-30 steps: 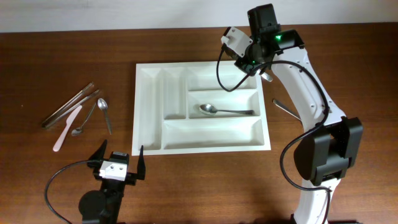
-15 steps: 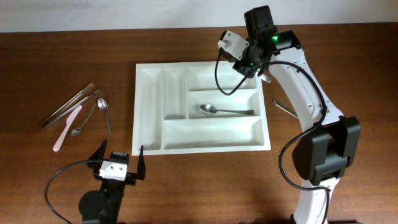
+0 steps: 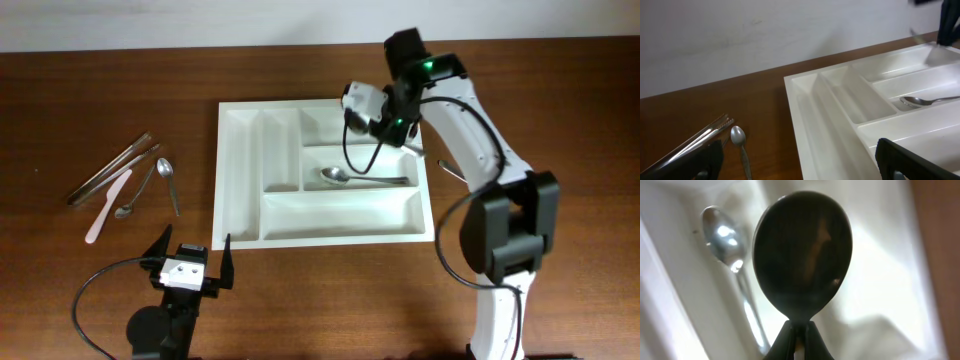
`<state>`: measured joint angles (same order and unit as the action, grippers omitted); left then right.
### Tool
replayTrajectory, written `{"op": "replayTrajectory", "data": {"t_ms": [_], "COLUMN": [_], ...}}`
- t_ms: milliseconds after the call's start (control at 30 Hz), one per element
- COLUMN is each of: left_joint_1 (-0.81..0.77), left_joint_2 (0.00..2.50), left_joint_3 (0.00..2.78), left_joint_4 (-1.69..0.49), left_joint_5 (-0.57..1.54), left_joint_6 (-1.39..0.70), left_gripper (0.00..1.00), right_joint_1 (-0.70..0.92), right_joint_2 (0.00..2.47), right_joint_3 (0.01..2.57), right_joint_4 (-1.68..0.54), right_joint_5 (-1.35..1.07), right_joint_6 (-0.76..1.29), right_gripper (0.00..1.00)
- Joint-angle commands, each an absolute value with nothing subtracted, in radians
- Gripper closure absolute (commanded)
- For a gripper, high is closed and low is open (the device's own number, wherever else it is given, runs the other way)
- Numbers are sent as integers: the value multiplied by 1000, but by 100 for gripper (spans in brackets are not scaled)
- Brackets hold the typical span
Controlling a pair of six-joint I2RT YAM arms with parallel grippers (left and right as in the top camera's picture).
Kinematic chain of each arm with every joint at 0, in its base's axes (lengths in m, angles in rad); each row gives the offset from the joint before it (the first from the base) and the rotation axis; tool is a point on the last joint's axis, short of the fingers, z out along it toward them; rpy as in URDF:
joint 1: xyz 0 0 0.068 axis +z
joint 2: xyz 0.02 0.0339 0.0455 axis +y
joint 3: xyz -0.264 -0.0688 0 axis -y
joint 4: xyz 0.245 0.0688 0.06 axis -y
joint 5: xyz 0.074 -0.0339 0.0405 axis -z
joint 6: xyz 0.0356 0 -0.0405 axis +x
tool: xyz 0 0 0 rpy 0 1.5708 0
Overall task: Pack container
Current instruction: 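Carry the second spoon into the middle compartment beside the first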
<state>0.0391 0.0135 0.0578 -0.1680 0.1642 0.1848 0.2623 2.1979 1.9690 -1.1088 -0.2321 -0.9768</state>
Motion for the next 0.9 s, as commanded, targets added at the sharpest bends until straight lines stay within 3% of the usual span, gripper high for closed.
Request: {"op": "replayTrajectory", "data": {"t_ms": [0, 433, 533, 867], "left_joint_1": [42, 42, 42, 42], "left_joint_2": [5, 5, 5, 5], "left_joint_3": [50, 50, 50, 50], "left_joint_4": [-165, -165, -165, -165], "left_joint_5": [161, 161, 161, 161], "left_joint_6": [173, 173, 173, 173], "left_gripper": [1, 1, 1, 1], "right_joint_1": [302, 360, 360, 350], "right_joint_2": [2235, 2246, 2246, 2245], "right_joint_3": [1977, 1975, 1975, 1975], "right_joint_4": [-1113, -1113, -1123, -1110], "right_joint_5": [-297, -296, -294, -265], "right_joint_6": [-1016, -1012, -1005, -818], "right_gripper": [96, 96, 69, 36]}}
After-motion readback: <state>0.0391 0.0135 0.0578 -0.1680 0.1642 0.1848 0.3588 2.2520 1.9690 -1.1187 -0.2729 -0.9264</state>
